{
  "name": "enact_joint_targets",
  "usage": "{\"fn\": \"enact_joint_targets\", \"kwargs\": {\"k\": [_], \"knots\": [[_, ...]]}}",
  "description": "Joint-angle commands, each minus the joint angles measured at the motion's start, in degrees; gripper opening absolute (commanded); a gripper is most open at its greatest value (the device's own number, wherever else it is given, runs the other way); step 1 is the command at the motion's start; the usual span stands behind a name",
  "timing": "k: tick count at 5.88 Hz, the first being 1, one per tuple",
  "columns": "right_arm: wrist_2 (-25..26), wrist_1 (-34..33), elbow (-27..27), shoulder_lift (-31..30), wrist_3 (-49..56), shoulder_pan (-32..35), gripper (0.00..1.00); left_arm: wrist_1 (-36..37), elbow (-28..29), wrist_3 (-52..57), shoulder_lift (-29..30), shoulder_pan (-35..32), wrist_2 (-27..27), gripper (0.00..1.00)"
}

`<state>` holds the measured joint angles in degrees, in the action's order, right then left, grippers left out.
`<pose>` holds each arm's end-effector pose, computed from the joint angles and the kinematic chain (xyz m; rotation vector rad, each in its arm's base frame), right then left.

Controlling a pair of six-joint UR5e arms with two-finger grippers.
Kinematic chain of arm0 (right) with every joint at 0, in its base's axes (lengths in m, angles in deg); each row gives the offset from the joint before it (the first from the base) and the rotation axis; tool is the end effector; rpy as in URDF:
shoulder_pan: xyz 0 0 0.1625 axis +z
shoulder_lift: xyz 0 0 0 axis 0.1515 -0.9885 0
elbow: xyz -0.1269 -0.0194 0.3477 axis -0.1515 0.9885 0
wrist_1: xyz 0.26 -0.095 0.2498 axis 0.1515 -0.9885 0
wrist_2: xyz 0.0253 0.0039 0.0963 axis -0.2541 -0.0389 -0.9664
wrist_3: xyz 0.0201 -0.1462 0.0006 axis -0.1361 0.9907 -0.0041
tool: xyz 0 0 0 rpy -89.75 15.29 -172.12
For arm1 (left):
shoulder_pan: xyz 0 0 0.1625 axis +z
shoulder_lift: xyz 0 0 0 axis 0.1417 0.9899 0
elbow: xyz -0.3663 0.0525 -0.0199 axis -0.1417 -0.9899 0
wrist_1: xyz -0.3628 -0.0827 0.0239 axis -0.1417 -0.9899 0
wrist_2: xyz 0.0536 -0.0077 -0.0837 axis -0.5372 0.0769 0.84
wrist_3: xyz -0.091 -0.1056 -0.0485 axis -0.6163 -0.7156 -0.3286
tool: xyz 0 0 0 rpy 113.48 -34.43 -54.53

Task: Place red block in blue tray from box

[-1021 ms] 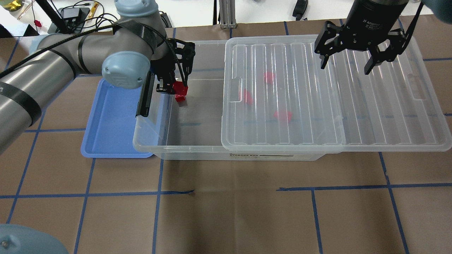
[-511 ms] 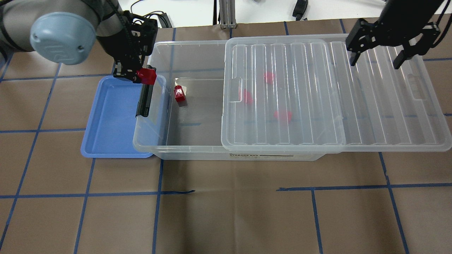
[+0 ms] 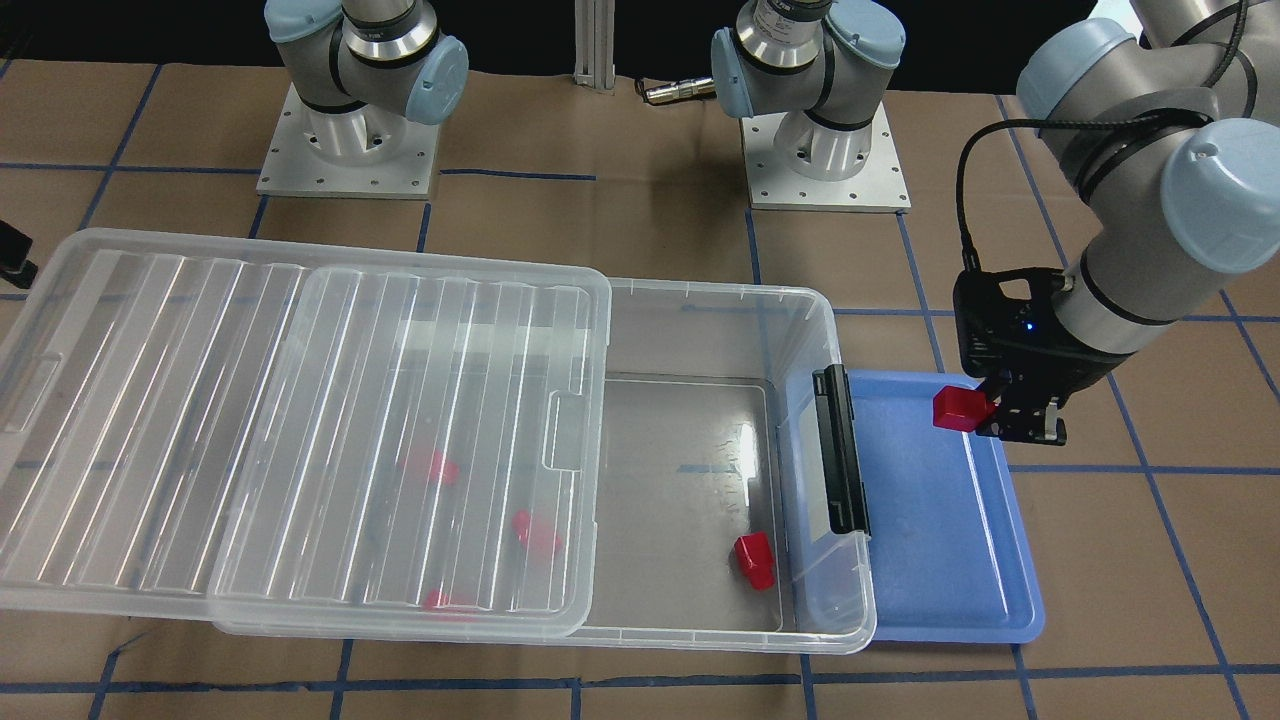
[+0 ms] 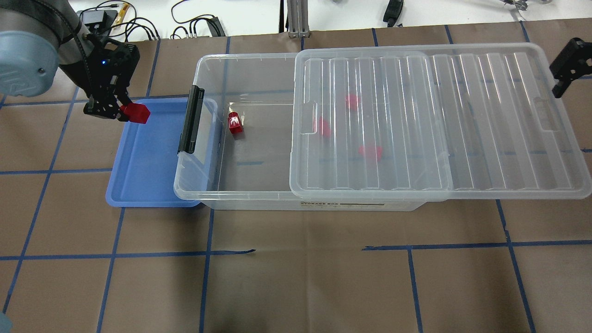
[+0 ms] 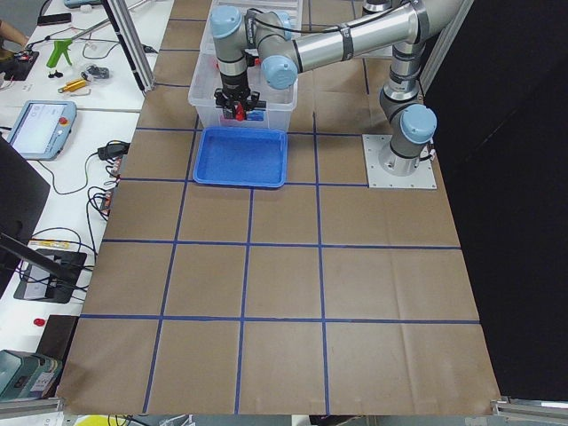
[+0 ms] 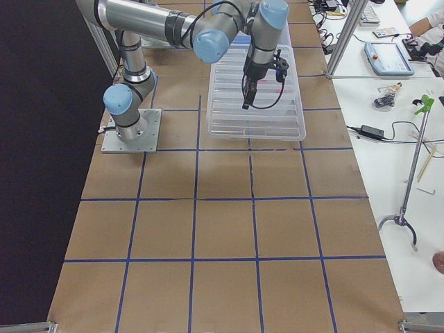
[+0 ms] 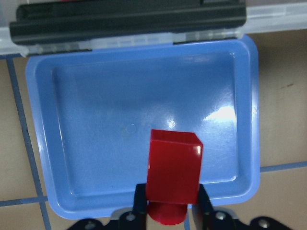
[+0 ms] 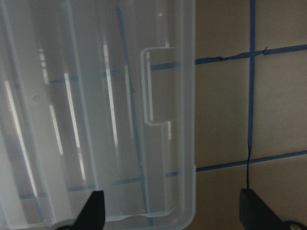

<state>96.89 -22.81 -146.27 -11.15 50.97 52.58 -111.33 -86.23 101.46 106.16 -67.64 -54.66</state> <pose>-0.1346 -0.4814 0.3648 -0.1978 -3.0540 -0.2673 0.0023 -0.5312 0.2767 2.3477 2.0835 0.0578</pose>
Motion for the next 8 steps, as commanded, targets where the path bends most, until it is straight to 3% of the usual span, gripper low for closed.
{"fn": "enact_joint_targets", "kwargs": {"k": [1,3,5,6,7,8], "knots": [[0.9,-8.1,-0.1,7.0,10.4,-8.9,1.0,14.0,-8.5,1.0,4.2,1.3,0.2,0.18],[0.1,-8.8,-1.6,10.5,11.5,-10.2,1.0,21.4,-11.4,1.0,9.6,0.9,0.3,0.18],[-0.4,-10.8,-6.8,9.1,10.7,-9.4,1.0,26.0,-11.2,1.0,13.4,1.0,0.2,0.18],[-2.3,-10.7,-7.2,7.8,10.5,-8.8,1.0,25.9,-11.3,0.9,13.6,0.9,0.3,0.27],[-5.1,-9.9,-7.2,7.7,9.3,-7.3,1.0,25.7,-10.7,0.6,13.4,0.7,0.3,0.85],[-5.1,-9.7,-7.3,7.1,9.2,-5.9,1.0,25.1,-10.0,0.6,12.6,0.4,0.1,0.89]]}}
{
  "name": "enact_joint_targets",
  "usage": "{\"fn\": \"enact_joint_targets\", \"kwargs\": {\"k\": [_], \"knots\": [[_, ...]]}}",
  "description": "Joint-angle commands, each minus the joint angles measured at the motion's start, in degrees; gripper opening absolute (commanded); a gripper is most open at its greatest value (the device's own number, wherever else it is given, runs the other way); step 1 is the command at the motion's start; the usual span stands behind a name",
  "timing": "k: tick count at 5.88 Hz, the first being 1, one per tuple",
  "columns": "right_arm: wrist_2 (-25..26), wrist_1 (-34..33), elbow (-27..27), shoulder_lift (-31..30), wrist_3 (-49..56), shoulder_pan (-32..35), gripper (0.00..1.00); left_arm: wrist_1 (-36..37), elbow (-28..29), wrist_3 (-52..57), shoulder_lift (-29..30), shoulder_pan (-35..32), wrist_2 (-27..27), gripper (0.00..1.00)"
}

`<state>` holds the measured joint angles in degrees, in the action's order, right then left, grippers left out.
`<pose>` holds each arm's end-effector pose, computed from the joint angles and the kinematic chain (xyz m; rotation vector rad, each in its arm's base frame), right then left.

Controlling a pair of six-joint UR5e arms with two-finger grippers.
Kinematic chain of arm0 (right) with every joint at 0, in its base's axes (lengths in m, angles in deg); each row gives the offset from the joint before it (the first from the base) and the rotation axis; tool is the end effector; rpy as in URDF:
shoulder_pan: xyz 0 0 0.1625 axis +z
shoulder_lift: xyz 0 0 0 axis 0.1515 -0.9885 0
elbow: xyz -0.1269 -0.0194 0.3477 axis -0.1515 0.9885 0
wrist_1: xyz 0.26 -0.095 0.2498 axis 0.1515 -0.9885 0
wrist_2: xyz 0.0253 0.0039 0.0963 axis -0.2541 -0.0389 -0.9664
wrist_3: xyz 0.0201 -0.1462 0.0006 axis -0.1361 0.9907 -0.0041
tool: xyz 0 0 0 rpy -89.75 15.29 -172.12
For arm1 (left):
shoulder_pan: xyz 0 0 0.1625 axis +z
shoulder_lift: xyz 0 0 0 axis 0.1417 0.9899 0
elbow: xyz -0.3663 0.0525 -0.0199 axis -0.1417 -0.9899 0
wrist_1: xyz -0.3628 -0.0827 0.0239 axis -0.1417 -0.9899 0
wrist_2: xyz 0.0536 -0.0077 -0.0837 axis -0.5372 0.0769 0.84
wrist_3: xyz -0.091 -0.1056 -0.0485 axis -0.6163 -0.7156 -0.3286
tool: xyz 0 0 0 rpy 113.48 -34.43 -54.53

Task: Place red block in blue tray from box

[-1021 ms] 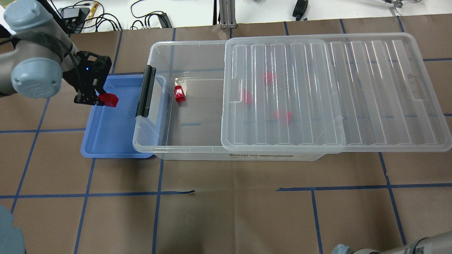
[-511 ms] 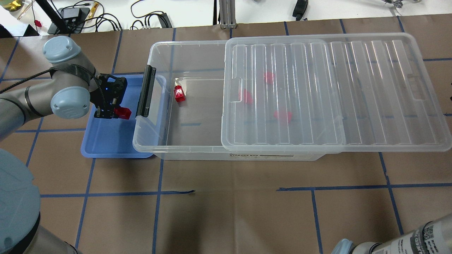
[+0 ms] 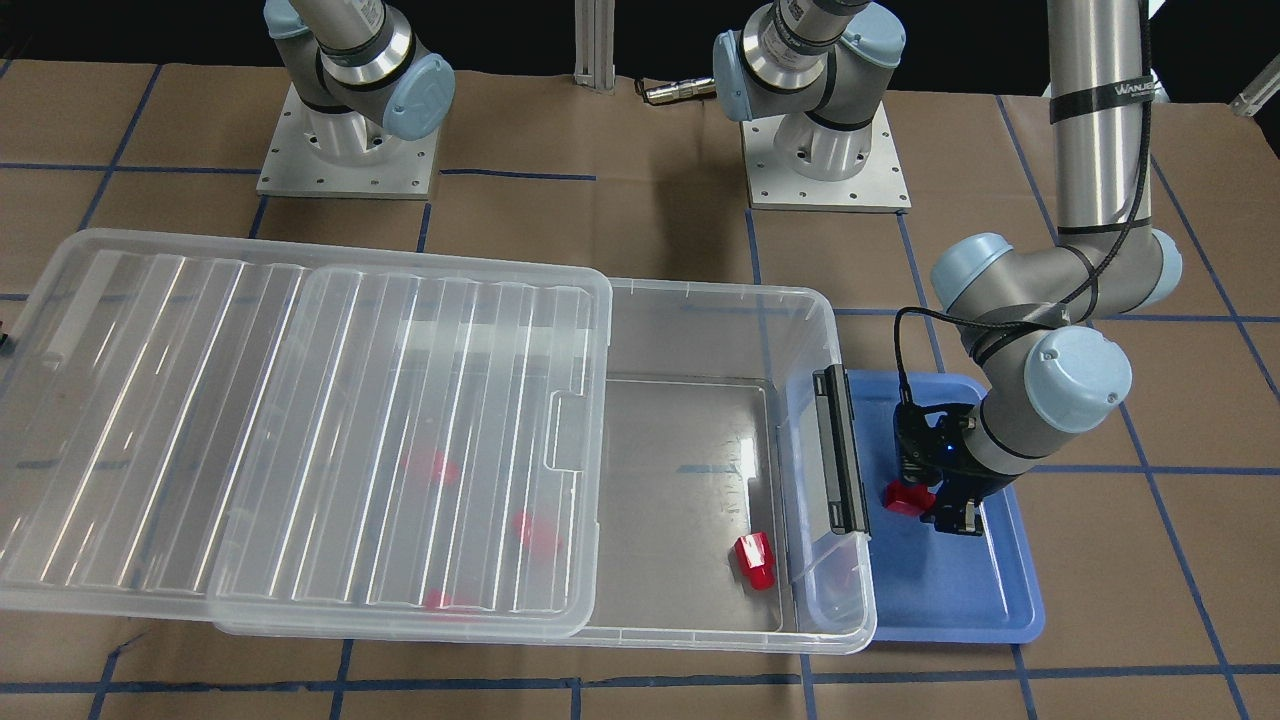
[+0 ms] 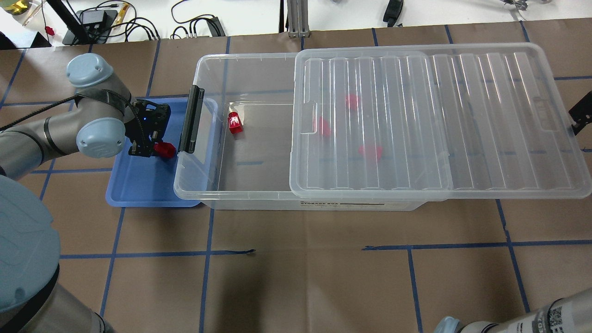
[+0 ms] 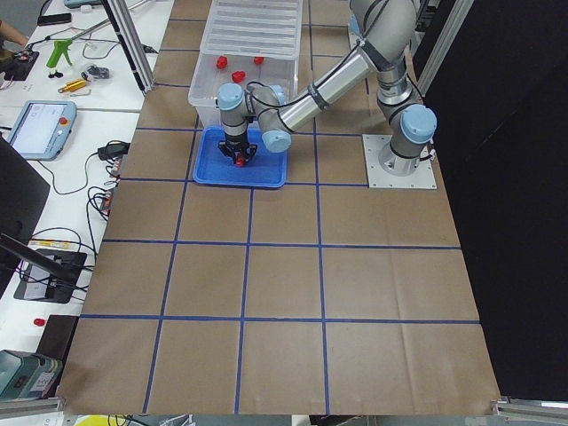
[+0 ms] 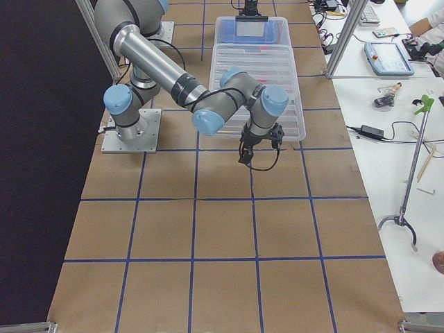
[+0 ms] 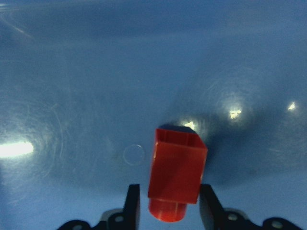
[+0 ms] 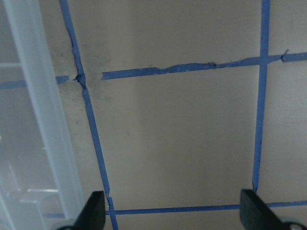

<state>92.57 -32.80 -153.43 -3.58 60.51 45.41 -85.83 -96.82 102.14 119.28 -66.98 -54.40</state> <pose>-0.1971 -0.4845 0.2584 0.1382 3.0567 0.3236 0.0121 -0.5476 0.1252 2.3289 2.0670 0.0292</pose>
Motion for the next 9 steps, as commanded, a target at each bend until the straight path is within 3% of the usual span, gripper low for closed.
{"fn": "enact_joint_targets", "kwargs": {"k": [1,3,5,6,9], "knots": [[-0.7,0.5,-1.4,-1.5,-1.8,1.7,1.0,-4.1,1.5,-0.2,-3.5,-0.7,-0.3,0.89],[-0.9,0.4,-4.6,-4.5,-6.7,4.7,1.0,-22.7,8.9,-2.3,-11.5,-1.7,0.0,0.89],[-0.9,0.4,-6.6,-6.2,-10.0,7.2,1.0,-36.7,15.1,-7.7,-18.7,-5.5,0.6,0.87],[-1.1,0.4,-7.1,-6.3,-10.2,8.3,1.0,-38.8,16.8,-9.3,-20.6,-8.3,0.7,0.87],[-2.1,0.5,-7.1,-7.0,-15.0,11.9,1.0,-38.9,16.8,-44.4,-21.7,-15.9,0.5,0.97]]}}
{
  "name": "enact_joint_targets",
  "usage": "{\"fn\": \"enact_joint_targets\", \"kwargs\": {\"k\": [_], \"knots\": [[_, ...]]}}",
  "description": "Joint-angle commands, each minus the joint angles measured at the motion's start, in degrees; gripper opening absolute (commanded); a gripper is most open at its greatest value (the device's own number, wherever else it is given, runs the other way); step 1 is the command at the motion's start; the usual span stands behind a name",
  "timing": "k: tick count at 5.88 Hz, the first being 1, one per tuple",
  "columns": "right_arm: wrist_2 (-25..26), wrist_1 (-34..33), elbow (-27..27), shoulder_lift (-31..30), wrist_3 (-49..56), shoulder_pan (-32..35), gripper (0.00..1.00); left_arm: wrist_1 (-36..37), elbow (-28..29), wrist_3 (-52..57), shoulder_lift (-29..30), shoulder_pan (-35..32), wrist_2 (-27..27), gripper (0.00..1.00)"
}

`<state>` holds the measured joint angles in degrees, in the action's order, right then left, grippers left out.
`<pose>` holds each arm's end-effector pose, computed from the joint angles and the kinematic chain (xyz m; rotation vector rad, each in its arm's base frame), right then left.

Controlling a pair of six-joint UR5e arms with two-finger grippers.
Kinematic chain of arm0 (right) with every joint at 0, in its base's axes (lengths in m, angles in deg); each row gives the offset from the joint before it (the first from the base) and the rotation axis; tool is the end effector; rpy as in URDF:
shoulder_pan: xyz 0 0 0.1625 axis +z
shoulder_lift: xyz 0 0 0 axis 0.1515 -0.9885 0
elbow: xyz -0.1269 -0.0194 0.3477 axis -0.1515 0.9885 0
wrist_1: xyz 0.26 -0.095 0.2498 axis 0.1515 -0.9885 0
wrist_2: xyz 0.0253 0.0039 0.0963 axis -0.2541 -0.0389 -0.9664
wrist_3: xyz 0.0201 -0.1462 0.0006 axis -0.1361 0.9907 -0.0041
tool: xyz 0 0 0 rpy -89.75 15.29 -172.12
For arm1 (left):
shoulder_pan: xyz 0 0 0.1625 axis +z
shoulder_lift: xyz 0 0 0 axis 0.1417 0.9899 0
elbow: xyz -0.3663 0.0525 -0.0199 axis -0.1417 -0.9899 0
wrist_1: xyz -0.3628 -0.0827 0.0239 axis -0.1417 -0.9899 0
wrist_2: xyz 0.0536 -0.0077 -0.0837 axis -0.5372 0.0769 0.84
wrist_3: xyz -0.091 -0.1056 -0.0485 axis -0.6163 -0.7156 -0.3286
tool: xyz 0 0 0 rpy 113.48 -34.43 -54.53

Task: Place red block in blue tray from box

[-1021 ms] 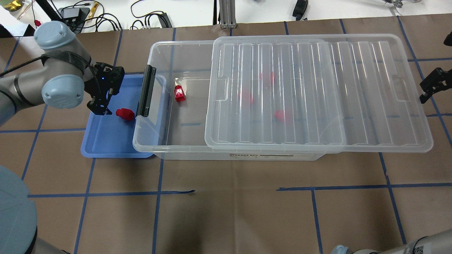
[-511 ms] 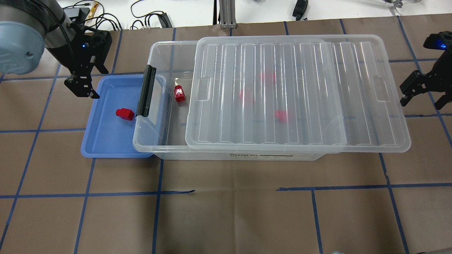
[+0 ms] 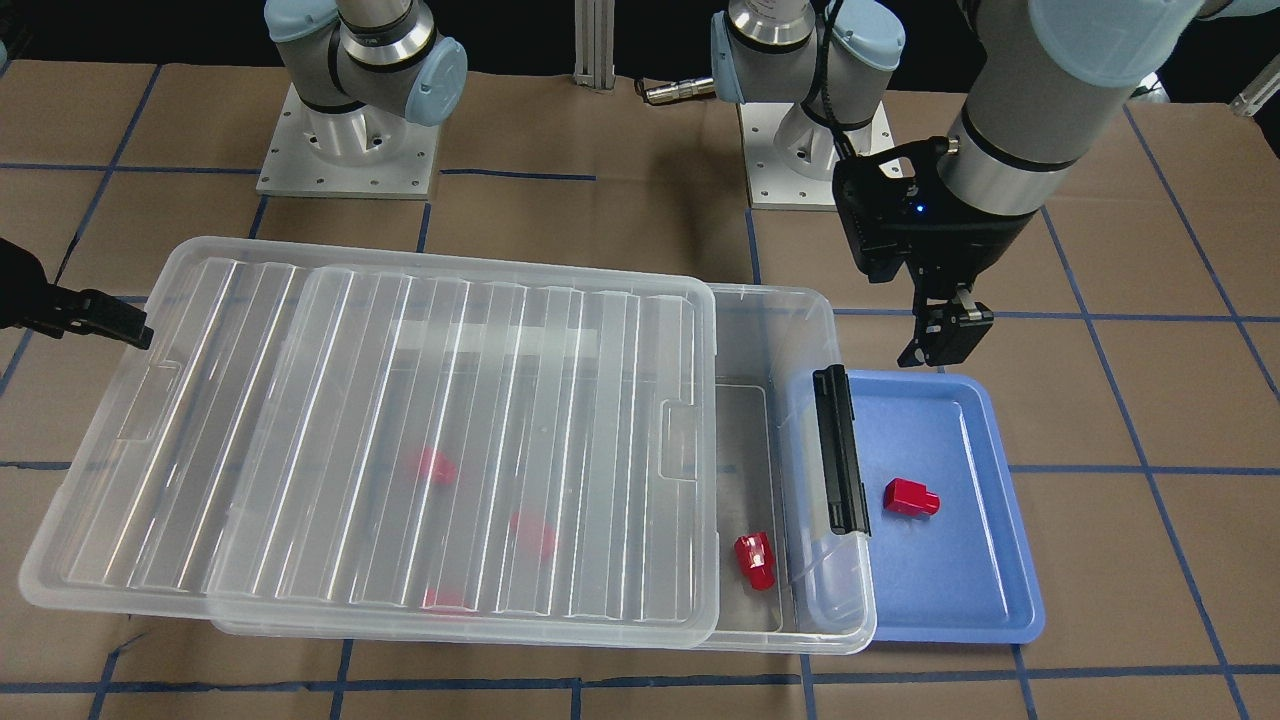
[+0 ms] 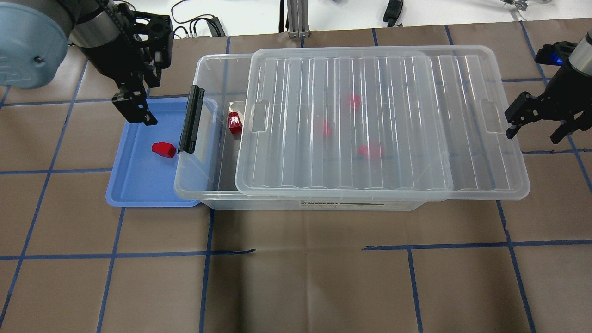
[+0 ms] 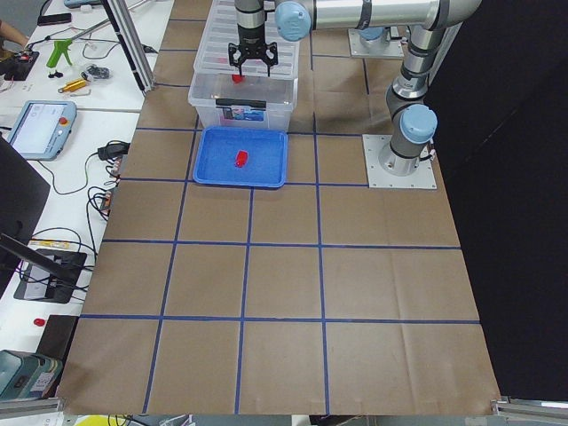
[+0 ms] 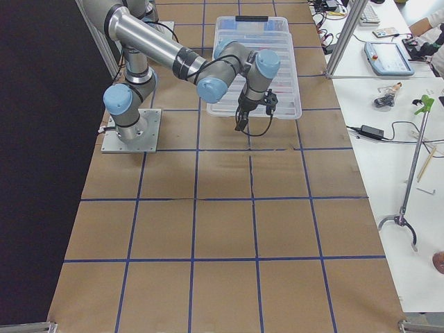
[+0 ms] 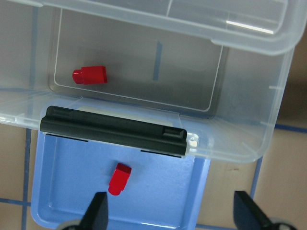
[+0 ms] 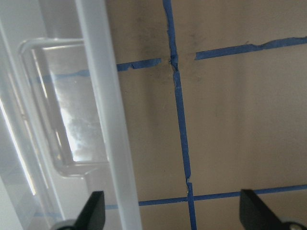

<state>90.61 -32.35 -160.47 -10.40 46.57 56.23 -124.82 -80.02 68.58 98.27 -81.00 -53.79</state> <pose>-0.0789 -0.4740 0.2662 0.2273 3.0607 0.3369 -0.1233 -0.4824 0.3701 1.9547 2.4446 0.0237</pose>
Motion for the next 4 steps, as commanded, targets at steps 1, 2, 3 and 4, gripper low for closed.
{"fn": "enact_joint_targets", "kwargs": {"k": [1,2,3,4], "knots": [[-0.3,0.0,0.1,-0.1,-1.2,1.6,1.0,0.1,-0.6,-22.0,-1.8,-2.1,-0.1,0.97],[-0.4,0.0,0.1,-0.2,-1.2,1.6,1.0,0.2,-0.9,-32.1,-2.5,-2.1,-0.1,0.98],[-0.8,0.0,0.0,-0.1,-1.0,1.8,1.0,0.1,-1.0,-39.8,-2.6,-2.1,-0.1,0.98],[-5.8,0.1,-0.1,-0.1,-1.0,2.5,1.0,0.1,-0.9,-54.4,-2.2,-2.2,0.2,0.98]]}}
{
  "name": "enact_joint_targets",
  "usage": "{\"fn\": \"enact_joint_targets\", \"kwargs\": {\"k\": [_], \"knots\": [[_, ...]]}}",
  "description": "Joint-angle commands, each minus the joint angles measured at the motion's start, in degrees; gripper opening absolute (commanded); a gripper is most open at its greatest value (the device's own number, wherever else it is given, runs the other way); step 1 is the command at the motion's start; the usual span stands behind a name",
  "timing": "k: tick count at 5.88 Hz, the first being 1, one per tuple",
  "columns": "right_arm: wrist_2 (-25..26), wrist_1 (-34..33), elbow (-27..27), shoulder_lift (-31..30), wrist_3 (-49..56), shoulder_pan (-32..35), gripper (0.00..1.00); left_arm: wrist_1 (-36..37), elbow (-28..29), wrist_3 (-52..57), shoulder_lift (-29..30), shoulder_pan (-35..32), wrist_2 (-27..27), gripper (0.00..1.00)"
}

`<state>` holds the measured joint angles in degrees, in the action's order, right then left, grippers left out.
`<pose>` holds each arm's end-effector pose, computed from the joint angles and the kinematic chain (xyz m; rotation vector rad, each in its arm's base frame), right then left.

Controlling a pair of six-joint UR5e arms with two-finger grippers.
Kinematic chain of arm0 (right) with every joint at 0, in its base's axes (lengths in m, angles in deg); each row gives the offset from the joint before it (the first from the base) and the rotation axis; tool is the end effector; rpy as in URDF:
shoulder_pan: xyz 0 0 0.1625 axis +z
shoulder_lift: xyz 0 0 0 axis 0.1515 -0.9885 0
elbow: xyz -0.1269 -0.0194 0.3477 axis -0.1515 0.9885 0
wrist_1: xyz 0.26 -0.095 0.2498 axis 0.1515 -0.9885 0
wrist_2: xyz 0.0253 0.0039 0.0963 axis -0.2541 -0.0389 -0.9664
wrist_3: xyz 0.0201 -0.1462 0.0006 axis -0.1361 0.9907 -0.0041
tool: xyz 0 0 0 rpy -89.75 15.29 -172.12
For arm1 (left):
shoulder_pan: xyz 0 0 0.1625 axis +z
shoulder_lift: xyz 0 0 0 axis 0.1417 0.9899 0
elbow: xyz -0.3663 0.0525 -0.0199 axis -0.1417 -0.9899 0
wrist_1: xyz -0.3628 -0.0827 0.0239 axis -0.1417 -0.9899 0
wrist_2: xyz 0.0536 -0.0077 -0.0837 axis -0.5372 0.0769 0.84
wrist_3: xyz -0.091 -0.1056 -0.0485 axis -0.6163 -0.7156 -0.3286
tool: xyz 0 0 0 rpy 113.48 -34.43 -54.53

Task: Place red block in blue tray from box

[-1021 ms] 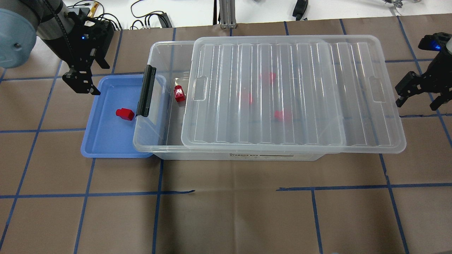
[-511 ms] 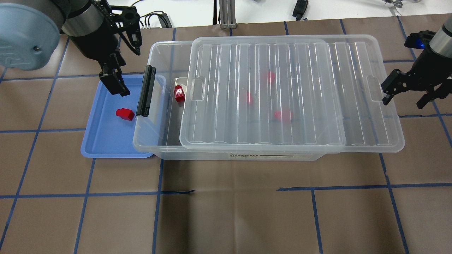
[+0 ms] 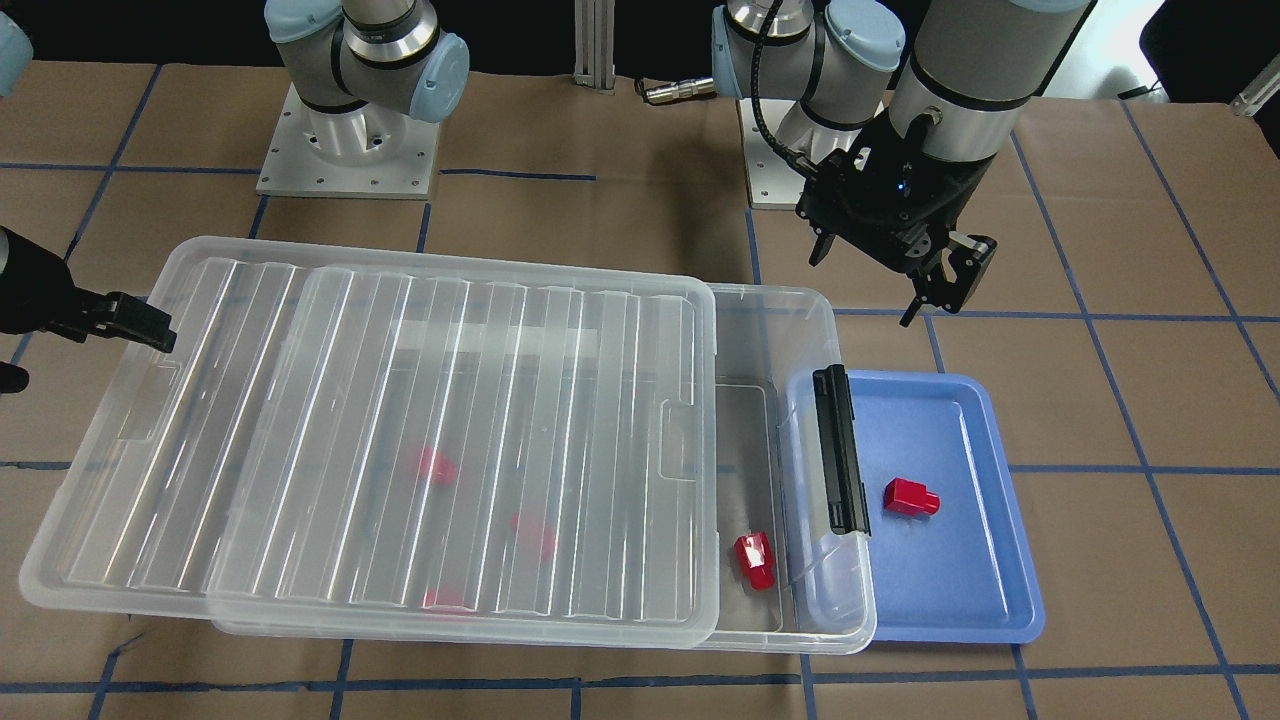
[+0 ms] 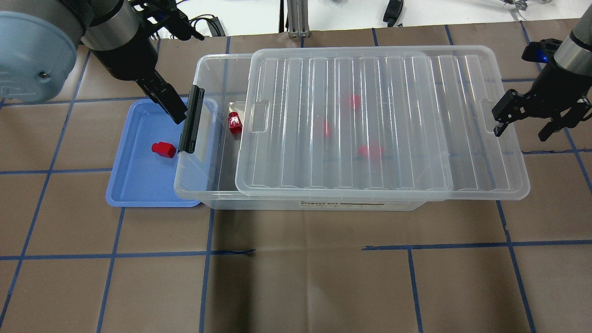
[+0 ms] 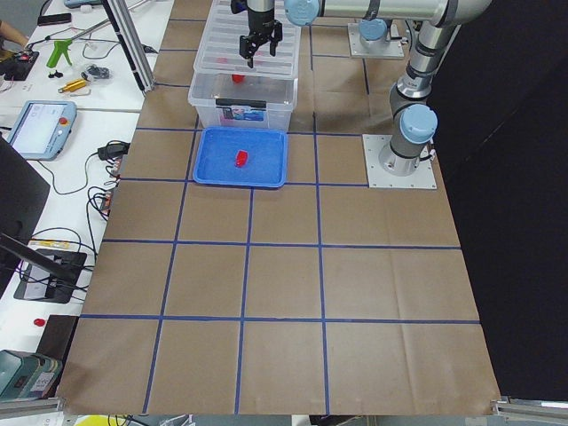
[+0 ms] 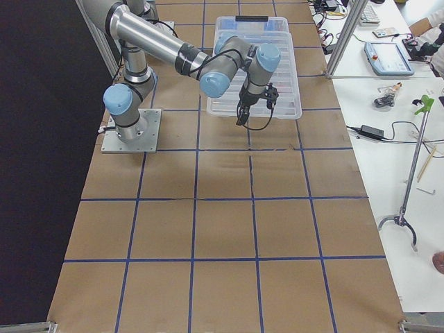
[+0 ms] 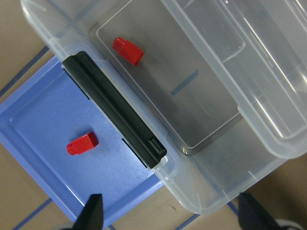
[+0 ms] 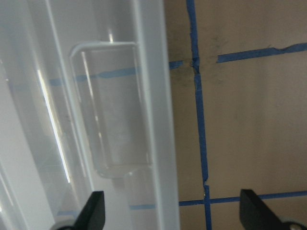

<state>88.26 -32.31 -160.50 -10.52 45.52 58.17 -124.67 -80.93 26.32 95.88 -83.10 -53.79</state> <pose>-0.0570 -0.4783 0.2669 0.2085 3.0317 0.3138 -0.1406 -0.4666 0.3830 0.9920 2.9546 -0.0274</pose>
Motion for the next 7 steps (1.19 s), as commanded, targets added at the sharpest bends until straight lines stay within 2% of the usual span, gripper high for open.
{"fn": "enact_joint_targets", "kwargs": {"k": [1,2,3,7], "knots": [[-4.4,0.4,-0.7,0.0,0.0,1.7,1.0,0.0,0.9,-19.8,0.2,-0.2,0.1,0.98],[-4.9,0.4,-1.5,-0.1,0.0,2.0,1.0,0.0,0.9,-26.0,-0.2,-0.2,0.0,0.98],[-8.2,0.5,-1.5,-0.1,0.0,2.2,1.0,-0.1,1.0,-31.5,-0.3,-0.2,0.1,0.98],[-12.0,0.4,-1.4,-0.1,-4.4,9.1,1.0,-0.7,0.5,-30.9,-0.5,-0.2,0.1,0.98]]}}
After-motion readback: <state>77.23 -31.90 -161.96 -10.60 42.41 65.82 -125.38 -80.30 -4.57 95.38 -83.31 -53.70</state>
